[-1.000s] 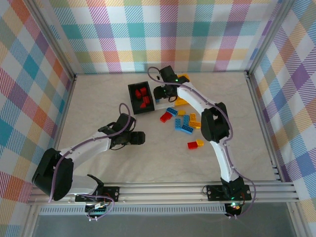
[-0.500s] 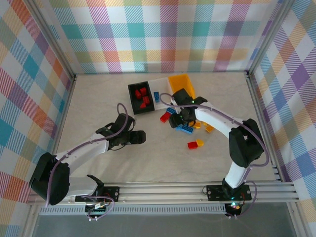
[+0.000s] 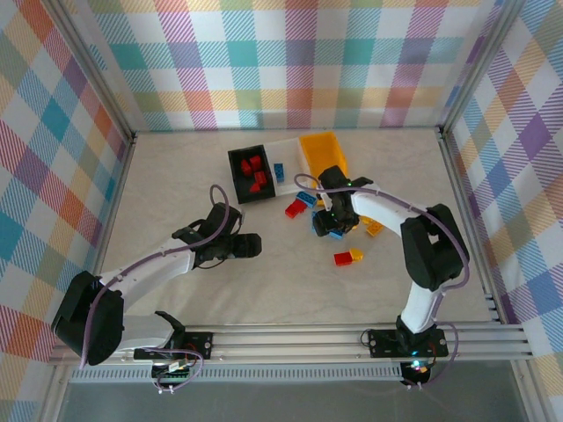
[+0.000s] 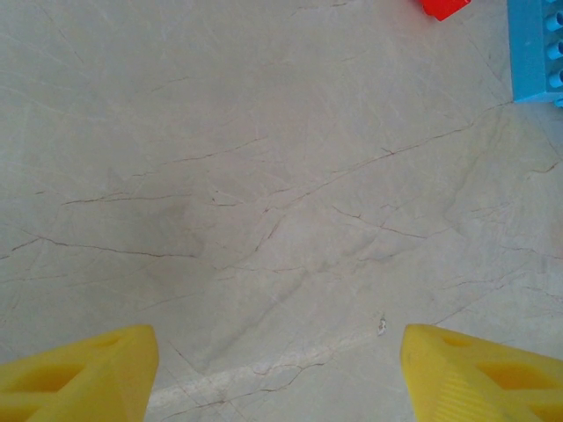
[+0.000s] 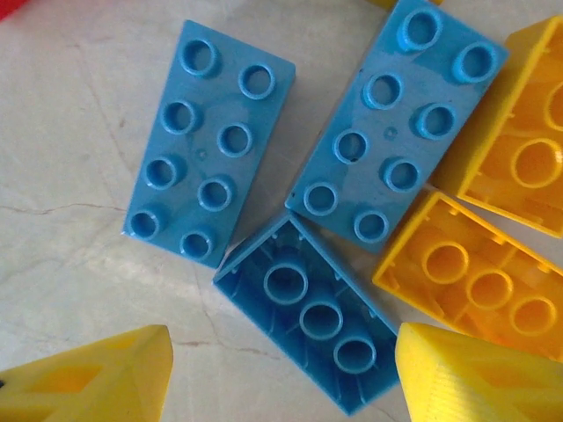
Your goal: Sort the legos into containers by color
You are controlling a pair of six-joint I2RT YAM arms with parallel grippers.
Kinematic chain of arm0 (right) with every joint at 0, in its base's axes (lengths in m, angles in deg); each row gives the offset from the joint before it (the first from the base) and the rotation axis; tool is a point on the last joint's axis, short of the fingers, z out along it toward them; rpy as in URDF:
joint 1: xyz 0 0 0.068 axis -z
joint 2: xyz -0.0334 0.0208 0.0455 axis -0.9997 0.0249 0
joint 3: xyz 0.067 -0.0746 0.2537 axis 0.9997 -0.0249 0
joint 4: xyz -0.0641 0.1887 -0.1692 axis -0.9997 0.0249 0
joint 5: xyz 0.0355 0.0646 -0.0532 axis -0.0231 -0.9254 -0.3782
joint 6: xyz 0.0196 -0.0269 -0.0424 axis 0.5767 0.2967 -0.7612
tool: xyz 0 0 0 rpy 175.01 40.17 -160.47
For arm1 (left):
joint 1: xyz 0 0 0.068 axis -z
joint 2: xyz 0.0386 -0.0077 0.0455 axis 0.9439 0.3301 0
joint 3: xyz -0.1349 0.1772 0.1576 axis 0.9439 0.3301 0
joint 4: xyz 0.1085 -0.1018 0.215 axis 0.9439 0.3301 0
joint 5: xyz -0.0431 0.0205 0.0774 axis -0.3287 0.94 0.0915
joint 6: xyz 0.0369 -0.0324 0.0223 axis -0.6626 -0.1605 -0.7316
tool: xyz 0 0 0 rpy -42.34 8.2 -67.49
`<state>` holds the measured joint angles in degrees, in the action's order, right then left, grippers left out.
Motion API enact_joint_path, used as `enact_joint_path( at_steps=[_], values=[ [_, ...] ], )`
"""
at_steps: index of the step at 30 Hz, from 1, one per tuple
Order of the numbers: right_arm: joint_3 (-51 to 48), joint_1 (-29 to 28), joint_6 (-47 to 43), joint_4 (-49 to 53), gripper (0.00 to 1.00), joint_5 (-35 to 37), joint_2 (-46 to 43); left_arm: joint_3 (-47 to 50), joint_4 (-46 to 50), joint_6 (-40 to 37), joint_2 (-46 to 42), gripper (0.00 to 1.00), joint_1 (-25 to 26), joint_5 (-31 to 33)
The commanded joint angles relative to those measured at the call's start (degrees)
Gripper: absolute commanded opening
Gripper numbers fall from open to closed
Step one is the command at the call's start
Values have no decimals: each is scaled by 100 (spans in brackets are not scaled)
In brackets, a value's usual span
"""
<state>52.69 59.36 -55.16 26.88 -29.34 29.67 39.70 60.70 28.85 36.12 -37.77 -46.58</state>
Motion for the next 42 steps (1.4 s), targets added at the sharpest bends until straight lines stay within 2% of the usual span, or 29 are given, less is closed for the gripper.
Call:
enact_joint_path(
  at_steps=[1,10,25,34,38,42],
  values=[
    [-37,38,-81,-134,67,-181,202,47,40,37,13,73,38,32],
    [78,75,-69,-211,66,-204,555,73,45,-20,35,74,36,87],
    [-473,65,319,-365,32,-401,-112,63,-158,-14,274,73,27,16],
    [-228,67,608,-371,32,-744,-573,53,-42,-49,169,74,22,91],
    [291,65,732,-445,32,-996,-546,35,-44,-49,197,74,17,105],
    [1273,65,845,-502,32,-1205,-55,-16,-50,-59,262,74,1,82]
  ],
)
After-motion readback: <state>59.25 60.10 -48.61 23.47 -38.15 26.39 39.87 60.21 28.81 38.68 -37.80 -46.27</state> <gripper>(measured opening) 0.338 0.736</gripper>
